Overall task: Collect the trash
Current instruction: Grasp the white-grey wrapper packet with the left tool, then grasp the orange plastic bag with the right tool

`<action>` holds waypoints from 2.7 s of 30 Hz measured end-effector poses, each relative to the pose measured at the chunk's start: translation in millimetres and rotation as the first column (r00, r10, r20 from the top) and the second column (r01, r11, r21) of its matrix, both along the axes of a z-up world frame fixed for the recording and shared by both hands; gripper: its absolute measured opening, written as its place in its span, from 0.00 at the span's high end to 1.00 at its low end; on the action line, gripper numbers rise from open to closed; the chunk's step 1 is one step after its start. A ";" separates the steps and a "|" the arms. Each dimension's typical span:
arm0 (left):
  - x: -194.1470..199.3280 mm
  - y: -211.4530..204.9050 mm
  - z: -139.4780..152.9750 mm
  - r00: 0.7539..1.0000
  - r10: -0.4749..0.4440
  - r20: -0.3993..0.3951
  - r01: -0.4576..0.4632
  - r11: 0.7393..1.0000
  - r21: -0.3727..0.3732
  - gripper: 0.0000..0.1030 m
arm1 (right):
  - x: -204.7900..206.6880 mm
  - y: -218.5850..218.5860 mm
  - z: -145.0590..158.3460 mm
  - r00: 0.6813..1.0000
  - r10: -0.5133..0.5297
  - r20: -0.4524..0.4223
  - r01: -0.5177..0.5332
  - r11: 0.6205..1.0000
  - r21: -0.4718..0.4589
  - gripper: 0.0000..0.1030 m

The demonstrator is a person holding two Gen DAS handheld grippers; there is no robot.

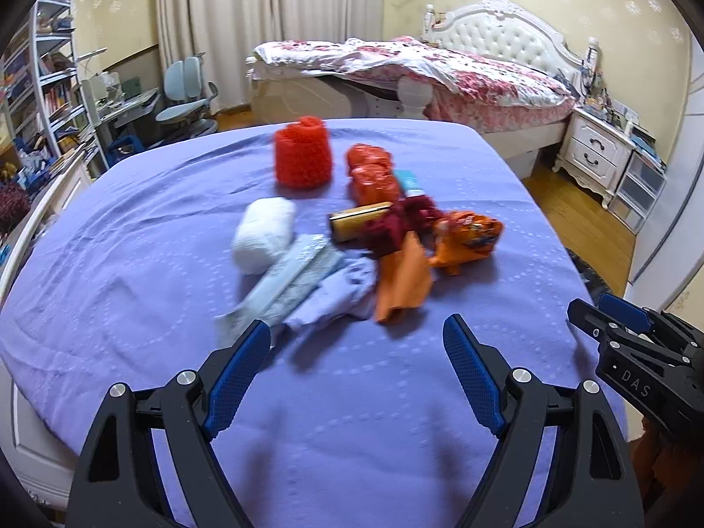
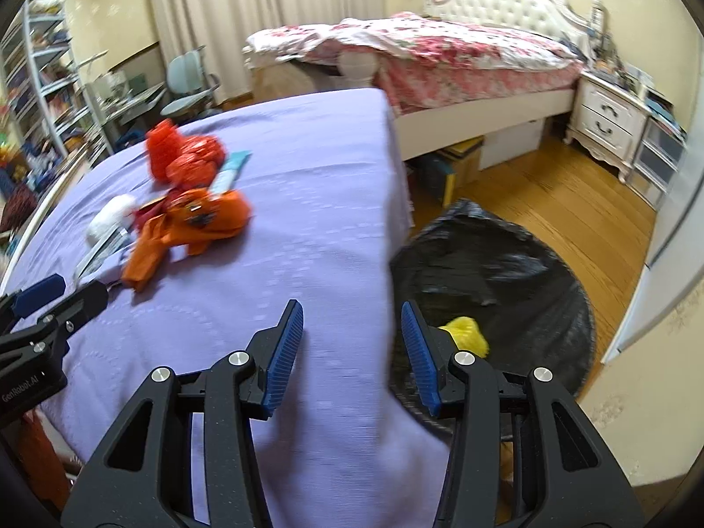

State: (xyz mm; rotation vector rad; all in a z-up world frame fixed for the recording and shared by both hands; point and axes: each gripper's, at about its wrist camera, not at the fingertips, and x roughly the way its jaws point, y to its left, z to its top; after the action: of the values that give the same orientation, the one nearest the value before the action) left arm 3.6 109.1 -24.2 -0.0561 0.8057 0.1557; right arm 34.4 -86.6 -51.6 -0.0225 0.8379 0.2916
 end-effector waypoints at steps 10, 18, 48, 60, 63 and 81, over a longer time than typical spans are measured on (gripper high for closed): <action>-6.6 44.8 -9.4 0.996 0.085 -0.012 -0.085 0.996 0.000 0.22 | -8.2 36.1 5.0 0.998 0.068 0.016 -0.067 0.997 -0.037 0.46; 4.1 58.9 -18.0 0.996 0.078 -0.034 -0.077 0.996 0.052 0.22 | -6.4 48.3 4.0 0.996 0.089 0.010 -0.089 0.995 -0.046 0.46; -12.7 58.1 -24.7 0.999 0.022 -0.040 -0.023 1.000 -0.009 0.53 | 6.4 68.9 7.6 0.993 0.115 0.018 -0.114 0.992 -0.046 0.46; -27.3 84.8 -18.8 0.994 0.111 0.001 -0.111 0.994 -0.022 0.53 | 20.9 87.4 17.8 0.992 0.119 0.037 -0.118 0.993 -0.021 0.38; -26.4 92.2 -17.4 0.991 0.137 0.010 -0.137 0.990 -0.019 0.53 | 25.3 93.7 17.3 0.991 0.122 0.046 -0.121 0.992 -0.027 0.37; -27.3 89.7 -22.1 0.989 0.145 0.001 -0.145 0.989 -0.038 0.53 | 20.1 87.2 9.1 0.991 0.132 0.014 -0.131 0.991 -0.030 0.57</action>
State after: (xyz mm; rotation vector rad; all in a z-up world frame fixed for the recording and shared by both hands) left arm -23.7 198.7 -46.3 -0.1511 0.8014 0.2782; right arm 54.6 0.6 -42.5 -0.1074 0.8264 0.4029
